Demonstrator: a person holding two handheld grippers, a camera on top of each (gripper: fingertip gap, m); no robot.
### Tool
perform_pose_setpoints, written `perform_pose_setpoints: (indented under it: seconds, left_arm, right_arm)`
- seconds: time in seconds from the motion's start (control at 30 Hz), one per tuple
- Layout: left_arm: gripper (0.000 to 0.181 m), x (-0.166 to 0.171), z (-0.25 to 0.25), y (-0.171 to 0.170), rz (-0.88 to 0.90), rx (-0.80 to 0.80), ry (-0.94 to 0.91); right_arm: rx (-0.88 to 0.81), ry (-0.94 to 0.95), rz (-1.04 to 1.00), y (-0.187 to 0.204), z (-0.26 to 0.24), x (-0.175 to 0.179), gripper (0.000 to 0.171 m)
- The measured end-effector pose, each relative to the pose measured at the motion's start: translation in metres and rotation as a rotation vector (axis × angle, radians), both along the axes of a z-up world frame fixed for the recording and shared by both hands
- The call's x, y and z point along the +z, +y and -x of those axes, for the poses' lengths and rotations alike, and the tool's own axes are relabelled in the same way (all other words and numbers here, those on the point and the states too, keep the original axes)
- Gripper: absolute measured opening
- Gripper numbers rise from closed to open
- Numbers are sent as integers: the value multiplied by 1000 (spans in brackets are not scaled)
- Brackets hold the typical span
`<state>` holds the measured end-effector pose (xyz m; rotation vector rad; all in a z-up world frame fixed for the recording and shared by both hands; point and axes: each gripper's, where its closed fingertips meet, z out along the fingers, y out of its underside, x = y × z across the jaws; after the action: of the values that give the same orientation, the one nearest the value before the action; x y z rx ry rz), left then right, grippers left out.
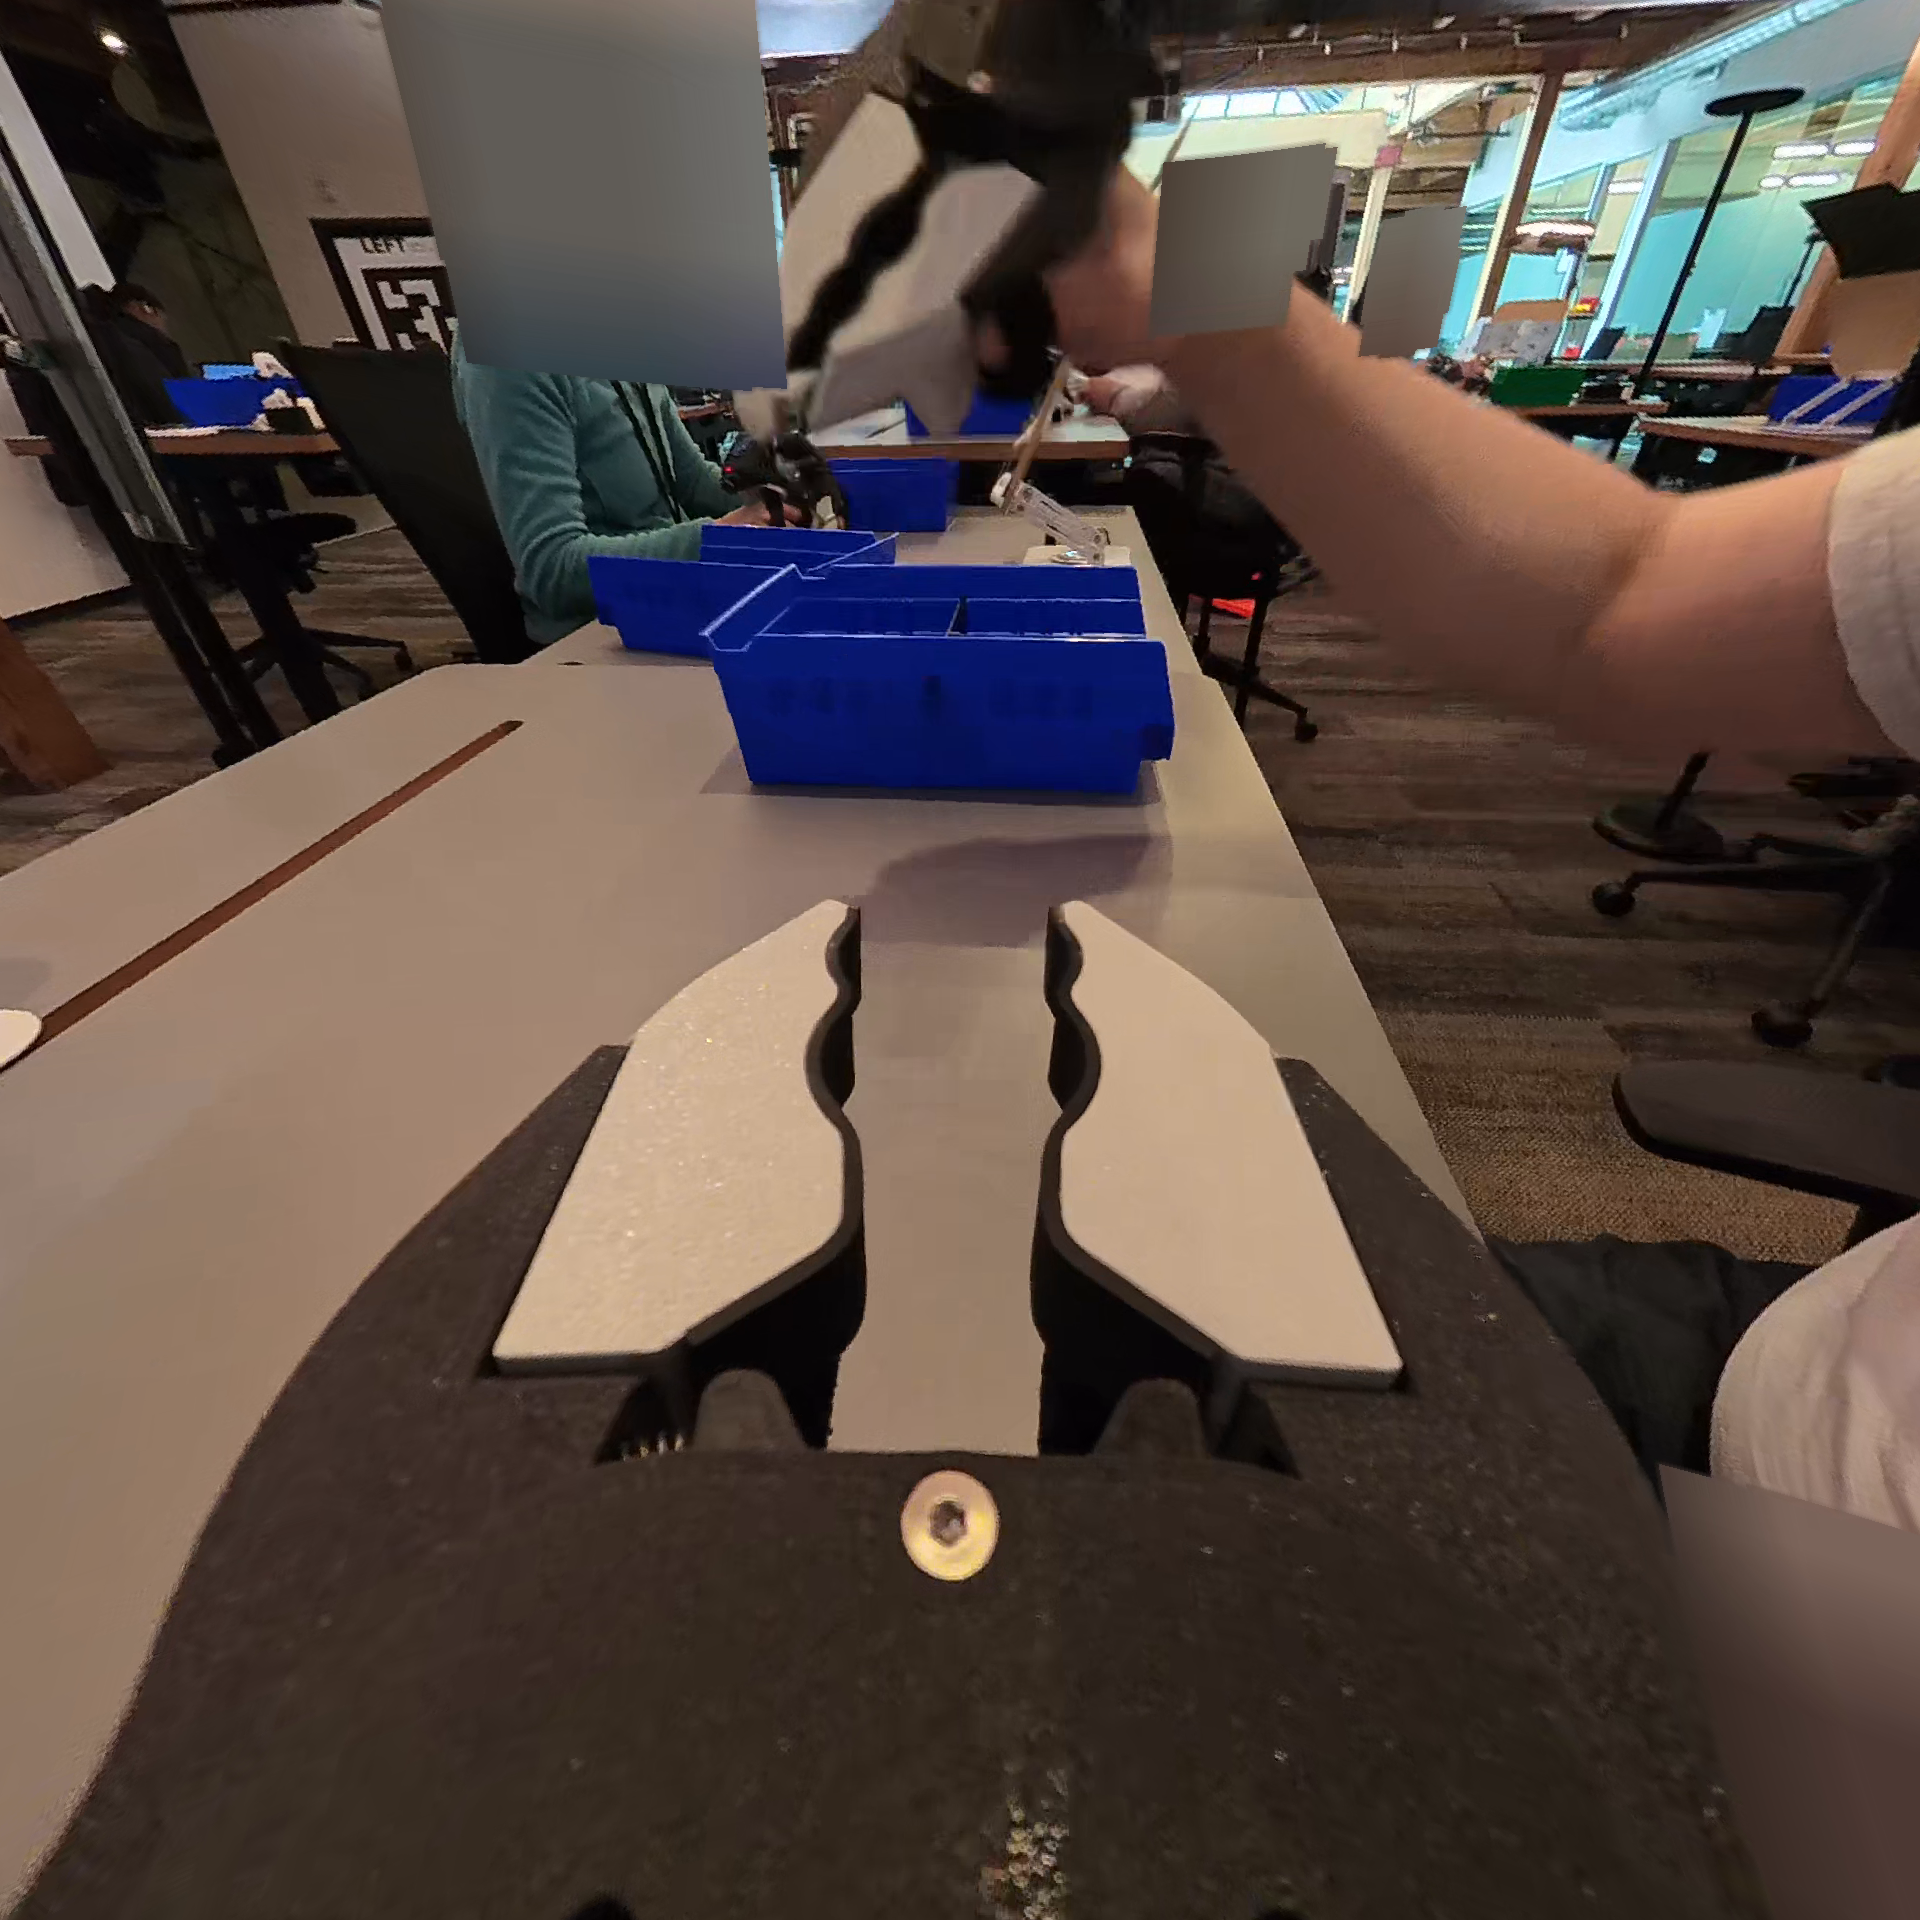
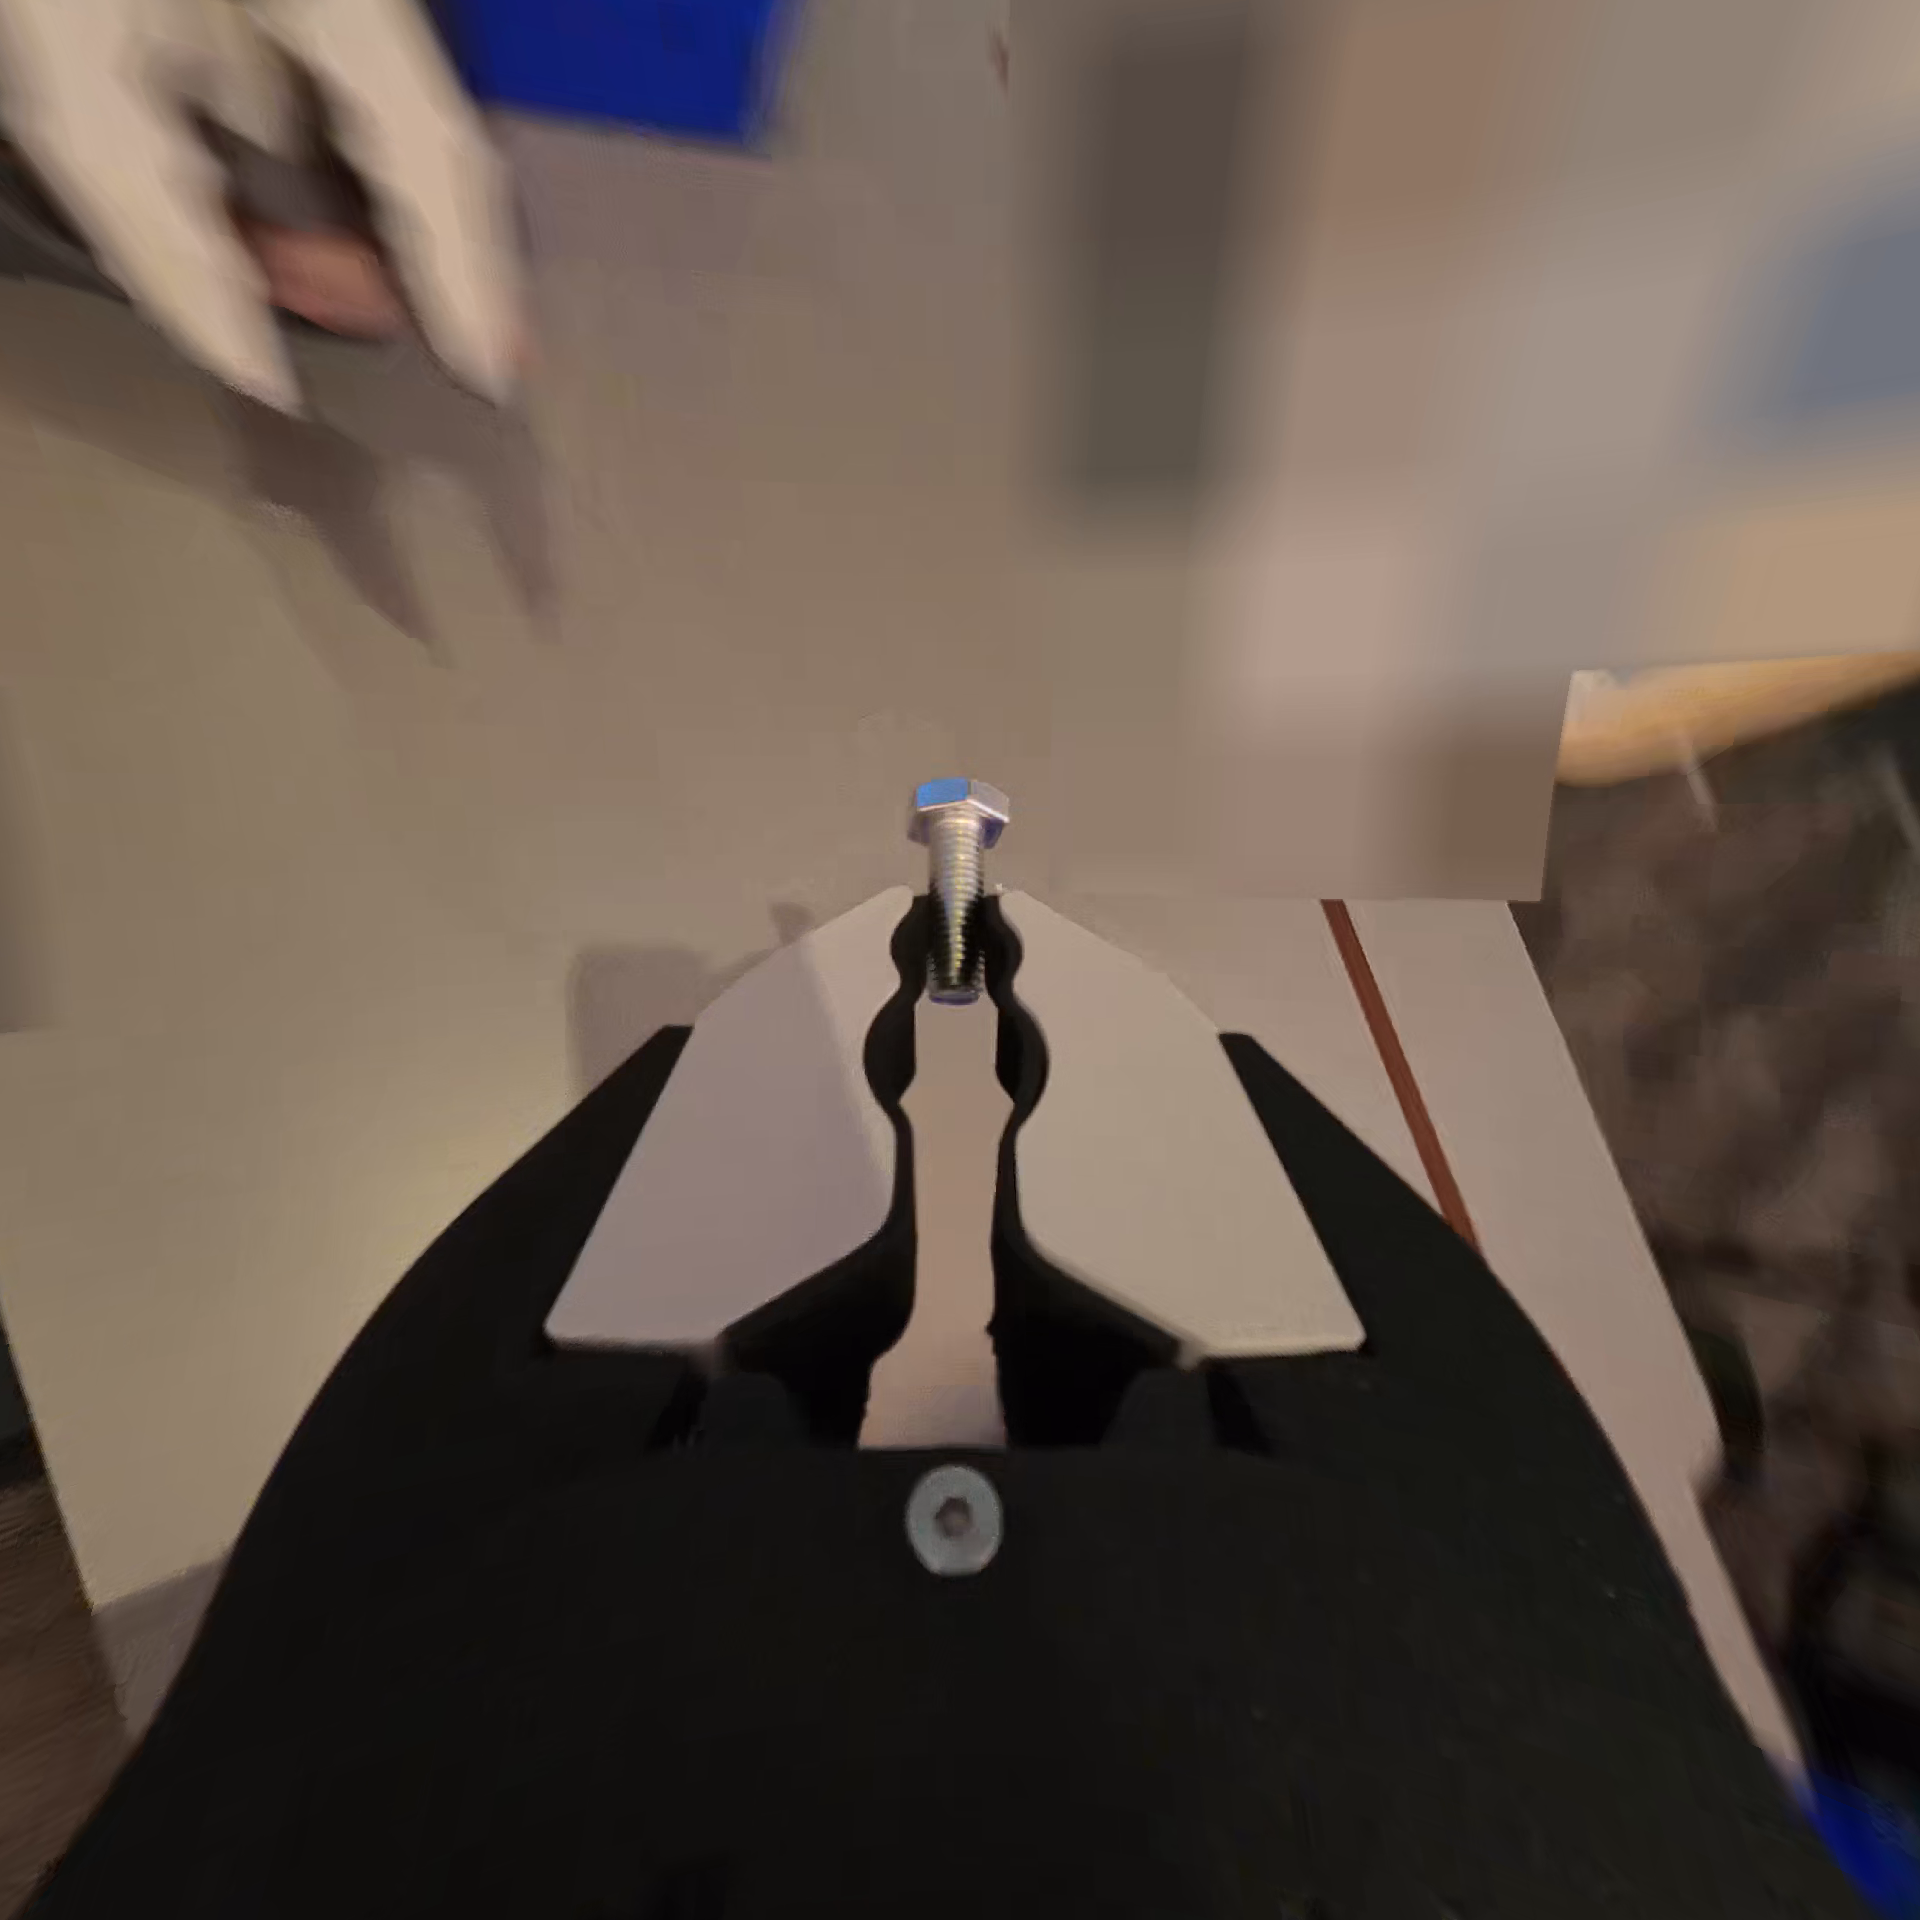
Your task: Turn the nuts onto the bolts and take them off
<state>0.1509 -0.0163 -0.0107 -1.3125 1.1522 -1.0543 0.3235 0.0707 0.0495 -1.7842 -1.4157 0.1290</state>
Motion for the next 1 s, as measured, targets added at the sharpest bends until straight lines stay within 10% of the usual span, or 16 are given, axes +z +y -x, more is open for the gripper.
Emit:
perform_pose_setpoints:
  seconds: [0.17, 0.33, 0.63, 1.0]
  left_arm:
    - [31, -5, -1, 2, -18, 23, 44]
    - [30, -18, -6, 2, -32, 19, 103]
    - [29, -24, -4, 11, 11, 26, 106]
    - [31, -23, -3, 15, 30, 37, 94]
  right_arm:
    - [-542, -376, 316, 56, -206, -36, 10]
    - [-714, -565, 653, 45, -293, -120, 10]
    - [-655, -617, 838, 42, -293, -186, 10]
    - [-658, -514, 748, 53, -286, -182, 16]
